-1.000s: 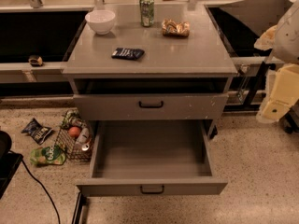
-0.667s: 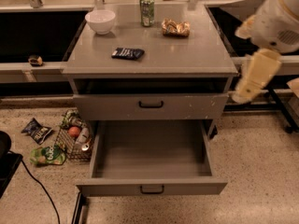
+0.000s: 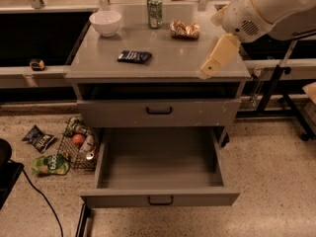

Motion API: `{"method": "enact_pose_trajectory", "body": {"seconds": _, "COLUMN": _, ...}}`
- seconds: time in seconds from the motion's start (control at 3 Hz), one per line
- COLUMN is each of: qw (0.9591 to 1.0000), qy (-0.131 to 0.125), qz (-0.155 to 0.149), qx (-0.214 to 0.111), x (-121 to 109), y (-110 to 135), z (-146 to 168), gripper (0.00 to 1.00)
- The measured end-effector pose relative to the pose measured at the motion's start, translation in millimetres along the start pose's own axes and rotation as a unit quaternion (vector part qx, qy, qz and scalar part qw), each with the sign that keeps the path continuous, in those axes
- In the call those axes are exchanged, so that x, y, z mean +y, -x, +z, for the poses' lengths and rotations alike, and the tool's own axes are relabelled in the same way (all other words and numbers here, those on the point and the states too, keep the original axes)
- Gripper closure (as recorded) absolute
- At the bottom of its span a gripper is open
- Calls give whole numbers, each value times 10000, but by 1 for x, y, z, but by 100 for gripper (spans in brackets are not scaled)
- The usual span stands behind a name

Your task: Place rxbar blueberry into middle drawer

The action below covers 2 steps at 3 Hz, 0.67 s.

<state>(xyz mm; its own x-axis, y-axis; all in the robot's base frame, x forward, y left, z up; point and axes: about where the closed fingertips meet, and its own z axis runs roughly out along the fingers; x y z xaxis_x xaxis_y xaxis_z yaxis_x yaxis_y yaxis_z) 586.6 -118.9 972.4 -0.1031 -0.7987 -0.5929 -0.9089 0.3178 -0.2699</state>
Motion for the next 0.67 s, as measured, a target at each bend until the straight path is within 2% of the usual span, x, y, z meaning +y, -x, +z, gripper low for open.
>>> {"method": "enact_pose_trajectory", "body": {"seconds": 0.33, "qw": 10000, "qy": 2, "qz": -1, "qx": 3, "x": 0, "y": 0, "z": 0, "gripper": 0}}
{"method": "enact_pose_trajectory", "body": {"seconds": 0.67, "qw": 9995, "qy": -141, "qz": -5, "qx": -265, "x": -24, "y": 2, "z": 26, "gripper": 0}}
